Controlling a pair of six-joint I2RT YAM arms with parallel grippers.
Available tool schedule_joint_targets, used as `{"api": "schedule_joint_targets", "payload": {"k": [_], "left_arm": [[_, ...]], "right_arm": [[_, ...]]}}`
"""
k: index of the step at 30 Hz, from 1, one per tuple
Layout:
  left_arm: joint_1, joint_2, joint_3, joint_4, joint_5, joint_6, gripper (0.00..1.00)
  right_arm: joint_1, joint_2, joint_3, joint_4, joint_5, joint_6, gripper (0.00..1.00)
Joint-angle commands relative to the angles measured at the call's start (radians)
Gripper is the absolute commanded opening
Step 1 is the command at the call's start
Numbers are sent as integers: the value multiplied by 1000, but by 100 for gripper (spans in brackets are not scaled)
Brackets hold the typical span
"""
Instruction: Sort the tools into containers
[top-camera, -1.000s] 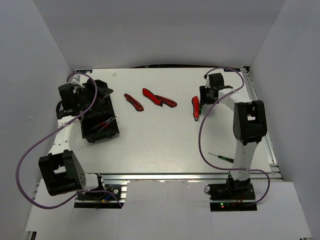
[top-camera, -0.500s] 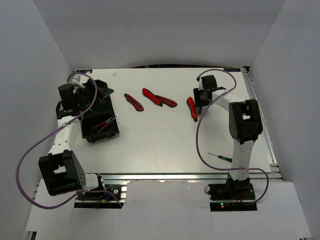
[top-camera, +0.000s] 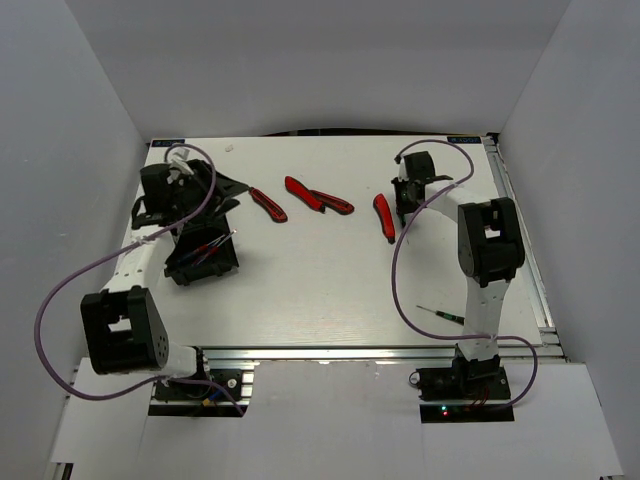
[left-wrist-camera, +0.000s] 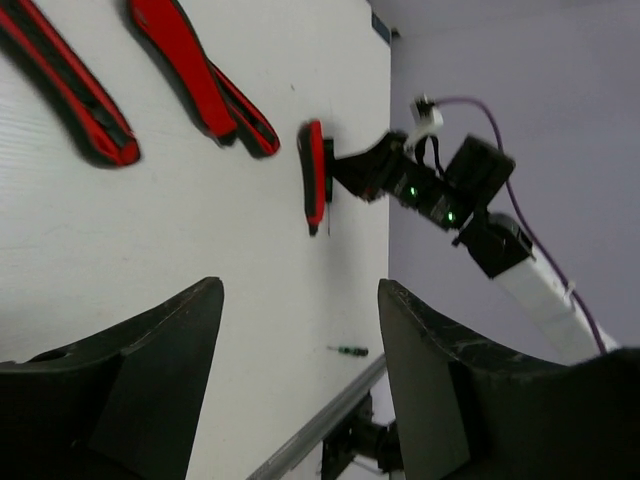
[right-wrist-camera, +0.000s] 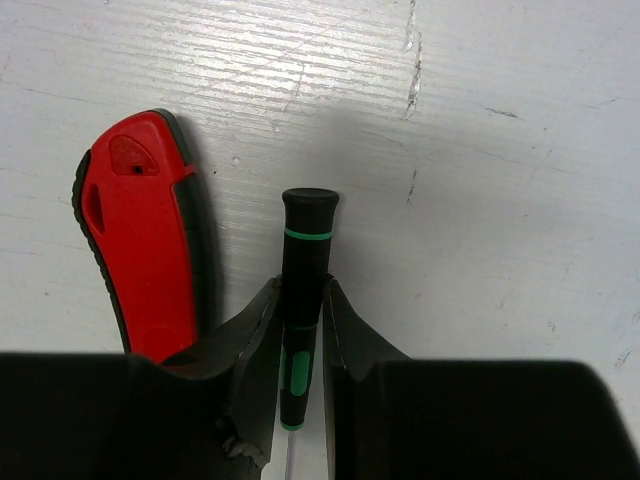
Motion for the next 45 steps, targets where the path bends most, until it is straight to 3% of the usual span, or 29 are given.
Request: {"api": "schedule_joint_targets", "payload": {"k": [1,4,11,20,36,45], "left_arm": [[-112,54,22,68,62,-29,73],[-218,111,30,134,58,-62,72],[-371,257,120,227,47,-113,72],[-503,384,210,316,53,-177,72],[-626,516,369,318,32,-194,71],[-634,546,402,315,44,-197,61]], "right_arm": [[-8,-36,-18,-16,-42,6,5],[-22,-83,-20,-30,-120,7,0],[-39,-249,-106,3,-505,-13,0],[-38,-365,-202,156,-734,295,0],[-7,-385,-210,412,-830,601,0],[30,-418,-241,469,-841,665,0]]}}
